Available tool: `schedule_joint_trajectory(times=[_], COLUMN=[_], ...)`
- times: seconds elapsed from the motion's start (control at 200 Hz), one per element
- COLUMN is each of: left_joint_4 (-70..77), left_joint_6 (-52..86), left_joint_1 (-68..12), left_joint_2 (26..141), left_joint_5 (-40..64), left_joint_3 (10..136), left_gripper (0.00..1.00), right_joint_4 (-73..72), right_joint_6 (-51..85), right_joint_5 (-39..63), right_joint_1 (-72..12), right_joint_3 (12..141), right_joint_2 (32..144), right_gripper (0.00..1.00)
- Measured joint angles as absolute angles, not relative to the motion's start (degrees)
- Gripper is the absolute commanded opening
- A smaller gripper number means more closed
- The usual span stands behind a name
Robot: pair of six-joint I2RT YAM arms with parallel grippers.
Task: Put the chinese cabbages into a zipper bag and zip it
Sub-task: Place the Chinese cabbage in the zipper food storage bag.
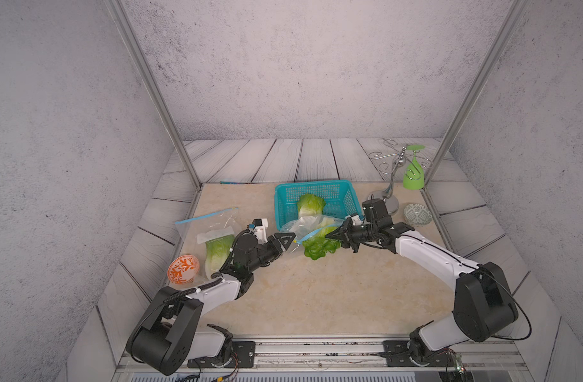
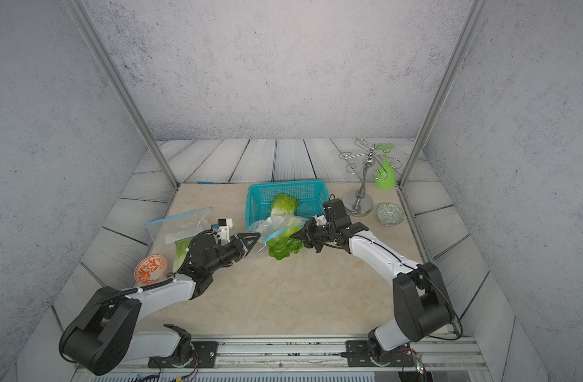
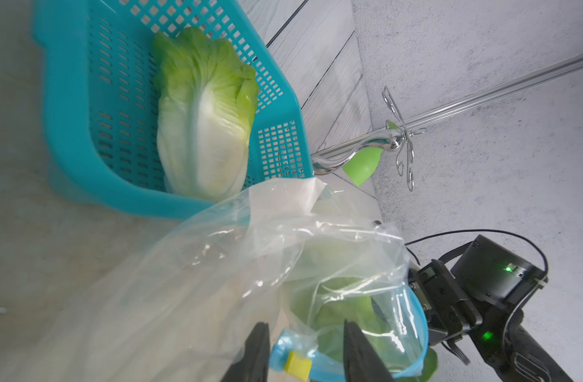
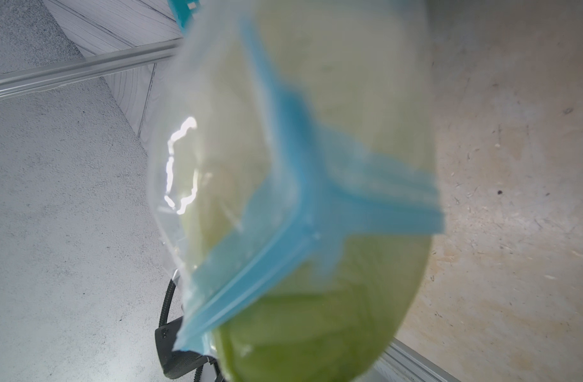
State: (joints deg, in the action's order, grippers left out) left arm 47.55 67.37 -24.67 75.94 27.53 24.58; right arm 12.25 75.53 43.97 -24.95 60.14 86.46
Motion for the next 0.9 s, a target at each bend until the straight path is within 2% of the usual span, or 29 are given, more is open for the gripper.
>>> schedule_joint_trajectory(times=[0.085,0.37,0.601,0.786,0.856,0.901], left_joint_4=[49.6,51.6,53.4,54.7,55.4,55.8], left_joint_6=[68.0,68.1,68.2,68.5,68.8,68.8], left_joint_1=[-24.9,-26.0,-26.2,-26.5,-26.5,-26.5], left_joint_2=[76.7,77.0,79.9,81.1,81.3,81.3], left_joint_5=[27.4,27.6,28.1,28.3,28.3,28.3], left_joint_3=[24.6,23.6,22.6,22.6,22.6,22.6], left_gripper=[0.32,0.33,0.17,0.08,0.00,0.00], right_joint_4=[12.1,11.7,10.5,10.3,10.2,10.1], right_joint_6=[75.5,75.9,76.1,76.1,76.1,76.1], right_joint_5=[44.0,43.9,43.9,43.9,43.9,43.9], right_joint_1=[-24.9,-24.9,-24.9,-24.9,-24.9,-24.9], right_joint_3=[60.1,59.5,58.6,58.5,58.4,58.4], right_joint_2=[86.5,86.5,86.5,86.5,86.5,86.5], right_gripper=[0.00,0.00,0.00,0.00,0.00,0.00])
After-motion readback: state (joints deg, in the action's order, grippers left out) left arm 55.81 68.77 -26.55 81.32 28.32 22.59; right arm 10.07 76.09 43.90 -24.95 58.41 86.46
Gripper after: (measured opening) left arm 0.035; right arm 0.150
